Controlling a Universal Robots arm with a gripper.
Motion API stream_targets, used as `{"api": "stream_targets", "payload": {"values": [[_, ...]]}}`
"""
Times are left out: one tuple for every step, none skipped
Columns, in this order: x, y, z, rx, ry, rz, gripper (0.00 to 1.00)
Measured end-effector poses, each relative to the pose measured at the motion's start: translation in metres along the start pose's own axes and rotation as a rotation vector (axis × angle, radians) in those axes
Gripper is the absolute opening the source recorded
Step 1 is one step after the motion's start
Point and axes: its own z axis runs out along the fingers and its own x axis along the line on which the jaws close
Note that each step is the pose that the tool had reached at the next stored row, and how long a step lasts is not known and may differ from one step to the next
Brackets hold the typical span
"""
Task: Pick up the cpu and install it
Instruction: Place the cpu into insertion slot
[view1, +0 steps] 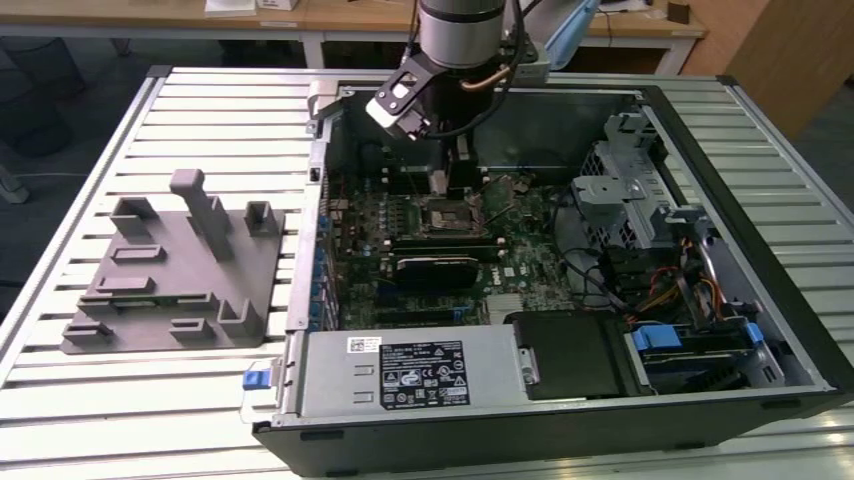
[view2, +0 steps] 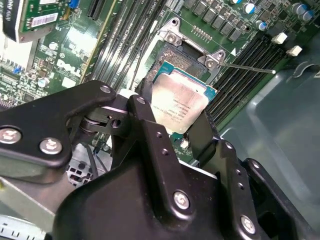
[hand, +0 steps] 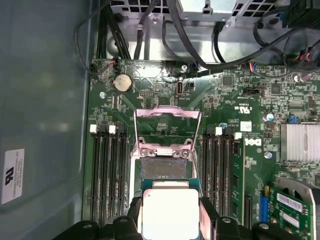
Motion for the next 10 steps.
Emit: {"api": "stream_targets", "payload": {"values": [[0.0003, 0.0, 0.0013, 0.0, -0.0001, 0.001, 0.54], [0.0006, -0.0001, 0.0025, 0.0, -0.0002, 0.003, 0.54], [0.0011, -0.0002, 0.0037, 0.0, -0.0003, 0.004, 0.54], [0.0015, -0.0002, 0.005, 0.0, -0.0003, 0.005, 0.54], [0.0021, -0.0003, 0.0064, 0.0, -0.0004, 0.006, 0.54], [0.0026, -0.0004, 0.0078, 0.0001, -0.0004, 0.007, 0.54], [0.0029, -0.0004, 0.0093, 0.0001, -0.0005, 0.007, 0.54], [0.0032, -0.0004, 0.0109, 0.0001, -0.0005, 0.007, 0.54], [0.0034, -0.0005, 0.0122, 0.0001, -0.0005, 0.008, 0.54], [0.0035, -0.0006, 0.0131, 0.0, -0.0004, 0.008, 0.54]]}}
